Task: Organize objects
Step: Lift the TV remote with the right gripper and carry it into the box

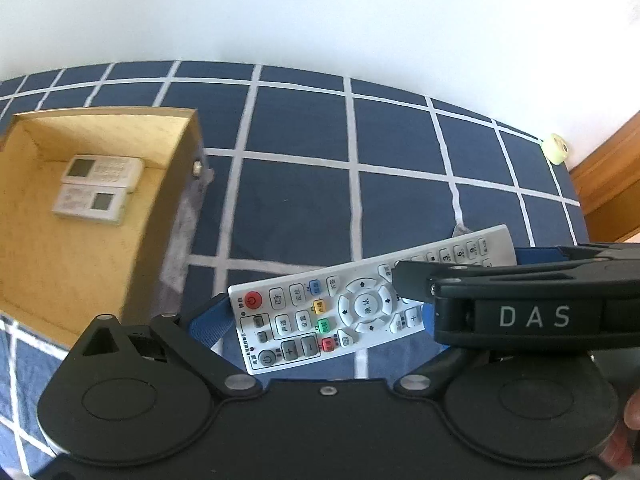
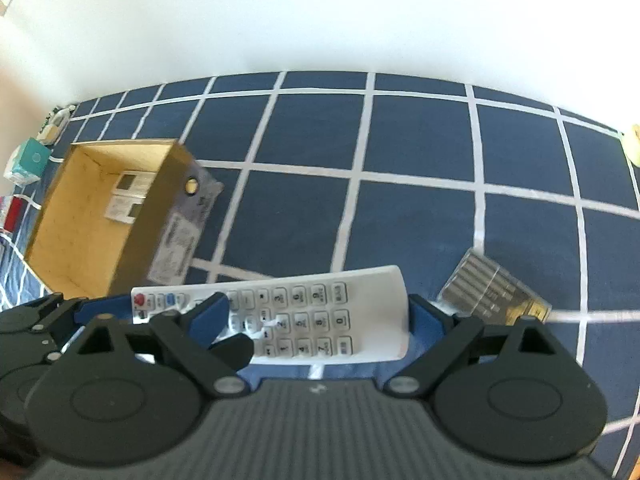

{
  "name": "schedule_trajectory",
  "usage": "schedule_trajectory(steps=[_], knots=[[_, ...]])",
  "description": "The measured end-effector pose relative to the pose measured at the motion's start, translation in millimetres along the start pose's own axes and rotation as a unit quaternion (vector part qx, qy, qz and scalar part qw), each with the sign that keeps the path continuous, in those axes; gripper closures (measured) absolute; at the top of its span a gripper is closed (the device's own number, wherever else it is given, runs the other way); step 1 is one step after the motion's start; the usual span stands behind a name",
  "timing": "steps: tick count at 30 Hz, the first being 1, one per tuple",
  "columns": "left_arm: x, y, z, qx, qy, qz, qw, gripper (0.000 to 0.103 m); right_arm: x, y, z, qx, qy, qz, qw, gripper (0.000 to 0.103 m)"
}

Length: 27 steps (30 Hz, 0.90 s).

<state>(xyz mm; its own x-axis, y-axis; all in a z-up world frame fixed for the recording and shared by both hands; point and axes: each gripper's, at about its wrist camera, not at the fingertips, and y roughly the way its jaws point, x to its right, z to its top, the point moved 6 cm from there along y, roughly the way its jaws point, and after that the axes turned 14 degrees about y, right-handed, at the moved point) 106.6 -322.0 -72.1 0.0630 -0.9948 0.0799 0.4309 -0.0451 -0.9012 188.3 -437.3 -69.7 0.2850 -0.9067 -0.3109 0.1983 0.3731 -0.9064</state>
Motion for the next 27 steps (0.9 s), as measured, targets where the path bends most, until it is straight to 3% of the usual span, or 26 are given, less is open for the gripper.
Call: schedule_trajectory(steps=[12, 27], knots=[[-86, -50, -41, 0.000, 0.026, 0.020, 0.9995, 0.003, -93, -4, -50, 0.013, 0.022, 0.023, 0.999, 0.009], [-204, -75, -58, 0.000, 0.077, 0.021, 0.9968, 0.003, -218, 27, -81, 0.037, 0.075, 0.039, 0.996, 0.009]])
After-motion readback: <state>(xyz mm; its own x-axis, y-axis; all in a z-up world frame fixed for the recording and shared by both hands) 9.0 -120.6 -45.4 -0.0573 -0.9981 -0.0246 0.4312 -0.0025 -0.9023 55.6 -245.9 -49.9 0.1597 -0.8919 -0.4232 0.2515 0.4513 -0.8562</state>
